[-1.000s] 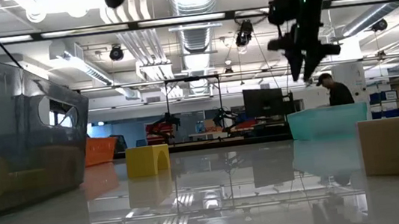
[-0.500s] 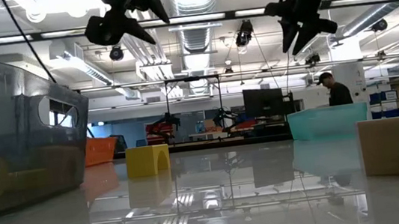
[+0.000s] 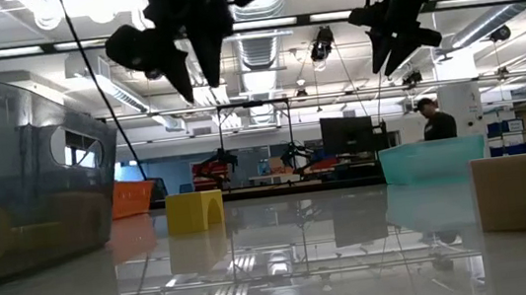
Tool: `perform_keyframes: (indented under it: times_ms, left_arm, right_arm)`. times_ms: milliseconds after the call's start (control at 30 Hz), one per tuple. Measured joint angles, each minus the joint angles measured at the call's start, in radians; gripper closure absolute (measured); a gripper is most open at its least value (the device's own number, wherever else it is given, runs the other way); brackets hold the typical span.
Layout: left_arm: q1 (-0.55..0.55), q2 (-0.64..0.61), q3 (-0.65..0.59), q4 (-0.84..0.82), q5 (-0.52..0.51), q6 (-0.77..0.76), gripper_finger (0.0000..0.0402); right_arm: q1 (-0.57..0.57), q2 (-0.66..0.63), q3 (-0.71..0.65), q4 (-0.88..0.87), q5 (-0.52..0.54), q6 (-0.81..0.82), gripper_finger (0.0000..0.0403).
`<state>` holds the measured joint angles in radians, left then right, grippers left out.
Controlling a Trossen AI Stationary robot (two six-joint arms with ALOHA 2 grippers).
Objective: Sort & place blocks by color
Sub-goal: Put the yellow block into the black bin
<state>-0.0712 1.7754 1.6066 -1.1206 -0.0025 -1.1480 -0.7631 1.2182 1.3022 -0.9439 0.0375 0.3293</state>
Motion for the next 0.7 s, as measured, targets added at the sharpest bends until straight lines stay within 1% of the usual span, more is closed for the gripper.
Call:
perform_keyframes:
  times_ms: [167,400,567,700]
  left_arm:
    - [-0.029,0.072,-0.002,0.011,0.020,-0.029,0.0253]
    - [-0.053,0.130,-0.003,0.015,0.024,-0.078,0.0251]
    - [-0.069,0.155,-0.008,0.032,0.025,-0.079,0.0228]
    - [-0.073,0.176,-0.013,0.043,0.030,-0.123,0.0204]
  right_arm:
    - [0.000,0.000,0.000,0.000,-0.001,-0.021,0.0273]
    - [0.000,0.000,0.000,0.000,-0.002,-0.060,0.0273]
    - [0.000,0.000,0.000,0.000,-0.002,-0.068,0.0273]
    - [0.000,0.000,0.000,0.000,-0.005,-0.072,0.0273]
